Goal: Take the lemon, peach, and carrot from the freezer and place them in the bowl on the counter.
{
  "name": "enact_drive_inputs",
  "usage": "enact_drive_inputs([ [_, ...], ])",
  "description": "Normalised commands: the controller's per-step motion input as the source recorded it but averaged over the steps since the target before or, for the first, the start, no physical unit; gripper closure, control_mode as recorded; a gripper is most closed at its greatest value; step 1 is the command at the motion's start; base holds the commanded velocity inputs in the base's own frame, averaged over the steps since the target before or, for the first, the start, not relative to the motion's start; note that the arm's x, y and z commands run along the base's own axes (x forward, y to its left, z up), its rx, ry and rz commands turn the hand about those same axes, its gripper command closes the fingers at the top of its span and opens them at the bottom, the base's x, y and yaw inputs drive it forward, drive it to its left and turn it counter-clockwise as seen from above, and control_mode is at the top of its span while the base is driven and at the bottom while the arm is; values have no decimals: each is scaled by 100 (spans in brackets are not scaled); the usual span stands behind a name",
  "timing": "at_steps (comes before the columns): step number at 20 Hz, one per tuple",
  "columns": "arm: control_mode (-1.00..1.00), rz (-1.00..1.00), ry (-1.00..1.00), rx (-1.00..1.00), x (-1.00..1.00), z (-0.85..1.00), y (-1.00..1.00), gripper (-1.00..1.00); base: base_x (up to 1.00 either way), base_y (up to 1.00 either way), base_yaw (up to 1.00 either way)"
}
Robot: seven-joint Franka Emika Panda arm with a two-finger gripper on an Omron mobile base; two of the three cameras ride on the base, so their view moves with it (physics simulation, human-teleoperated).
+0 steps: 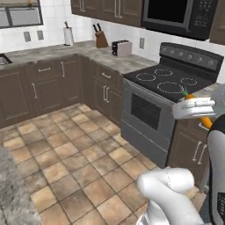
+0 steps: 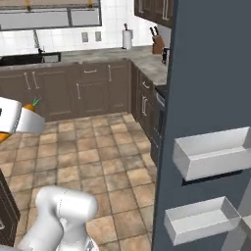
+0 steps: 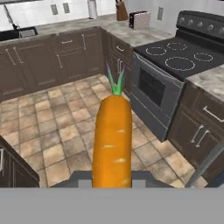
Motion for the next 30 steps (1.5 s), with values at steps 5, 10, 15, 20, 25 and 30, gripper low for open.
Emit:
enact_drive_inputs([
  [5,100,0,0,0,0,0,0,100,-55,-56,46],
  [10,100,0,0,0,0,0,0,100,91,-8,8],
  [15,100,0,0,0,0,0,0,100,100,-11,26],
  [20,100,0,0,0,0,0,0,100,100,-3,16],
  [25,100,0,0,0,0,0,0,100,98,-9,-9],
  [30,100,0,0,0,0,0,0,100,3,0,-97],
])
